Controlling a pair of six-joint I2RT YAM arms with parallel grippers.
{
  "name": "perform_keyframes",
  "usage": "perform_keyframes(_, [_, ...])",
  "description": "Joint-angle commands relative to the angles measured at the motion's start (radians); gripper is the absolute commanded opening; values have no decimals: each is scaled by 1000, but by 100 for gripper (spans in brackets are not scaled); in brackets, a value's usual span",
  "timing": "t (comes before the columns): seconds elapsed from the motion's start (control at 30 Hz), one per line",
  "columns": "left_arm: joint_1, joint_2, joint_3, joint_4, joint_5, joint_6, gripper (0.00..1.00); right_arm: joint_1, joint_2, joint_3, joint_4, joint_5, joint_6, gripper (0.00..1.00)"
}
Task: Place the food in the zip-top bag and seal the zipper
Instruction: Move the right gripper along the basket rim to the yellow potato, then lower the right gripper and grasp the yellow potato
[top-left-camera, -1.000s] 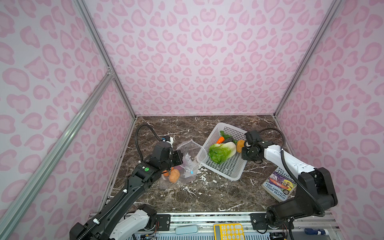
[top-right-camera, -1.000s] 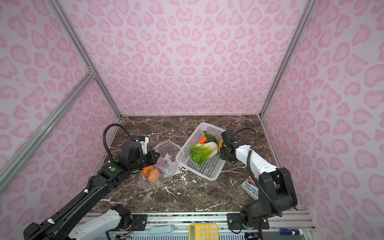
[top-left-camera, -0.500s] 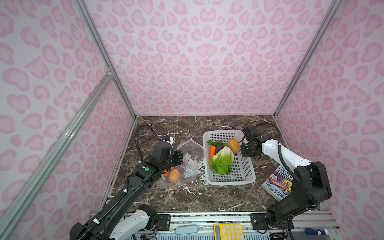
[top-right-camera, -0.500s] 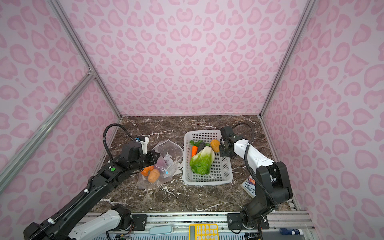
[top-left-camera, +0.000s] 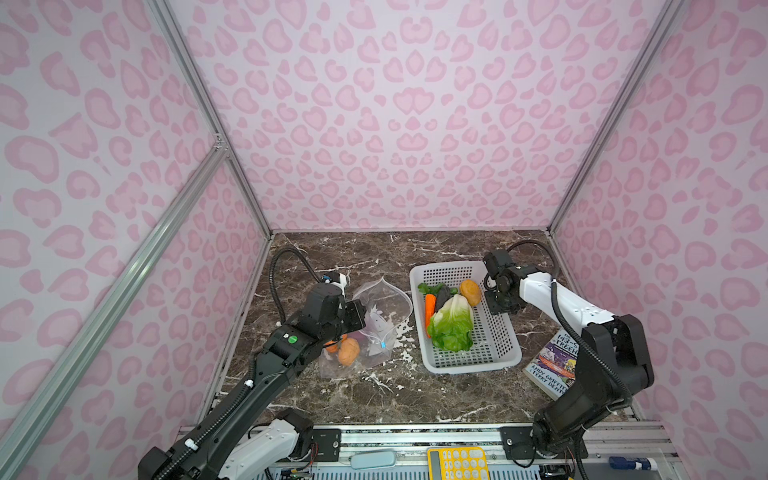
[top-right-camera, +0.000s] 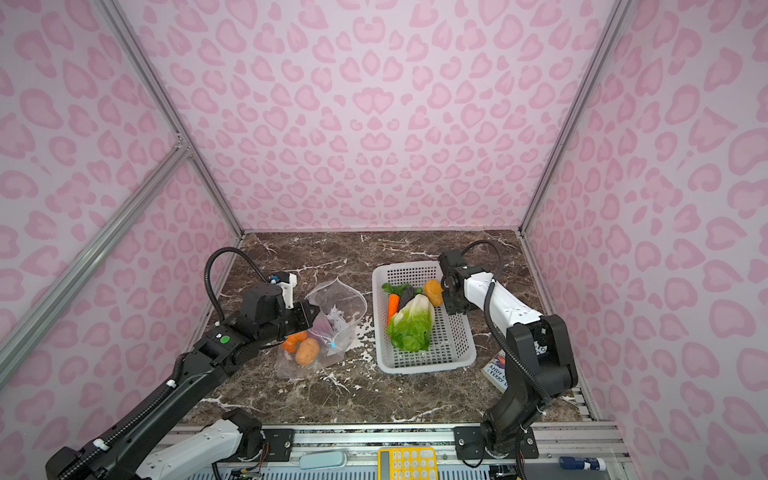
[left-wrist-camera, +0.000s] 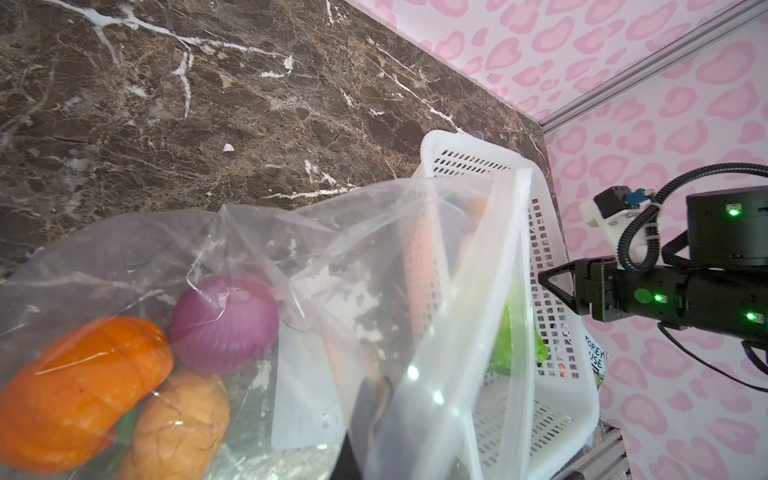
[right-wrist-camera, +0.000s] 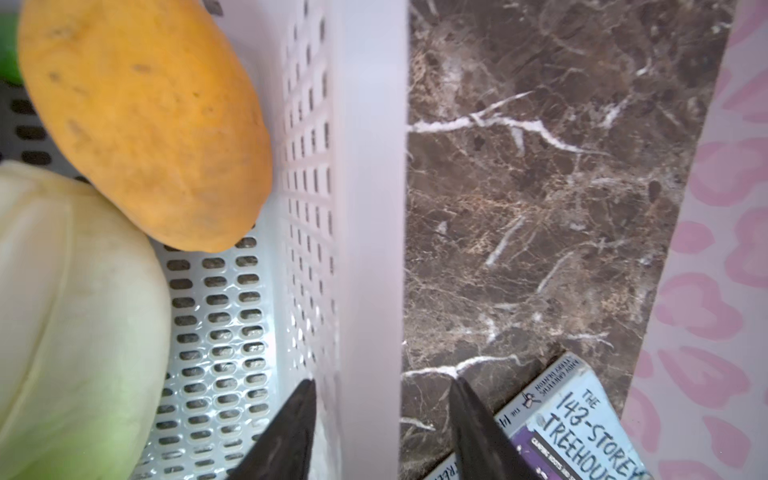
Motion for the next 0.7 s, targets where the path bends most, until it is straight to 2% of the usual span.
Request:
perform_keyframes(0.0, [1, -5, 5, 10, -8, -3, 3, 27, -49, 17, -22, 68, 36, 61])
perform_keyframes(0.1, [1, 2, 7, 12, 0, -3, 3, 55, -87, 49, -14, 54, 45, 61])
perform_keyframes(0.23, [1, 6, 7, 17, 7, -6, 3, 77, -77, 92, 9, -55, 46, 61])
perform_keyframes(0.5, [1, -7, 5, 9, 12, -11, 3, 108, 63, 176, 47, -129, 43, 62])
perform_keyframes(0.67, [1, -21, -5, 2, 12, -15, 3, 109, 152, 221, 54, -137, 45, 64])
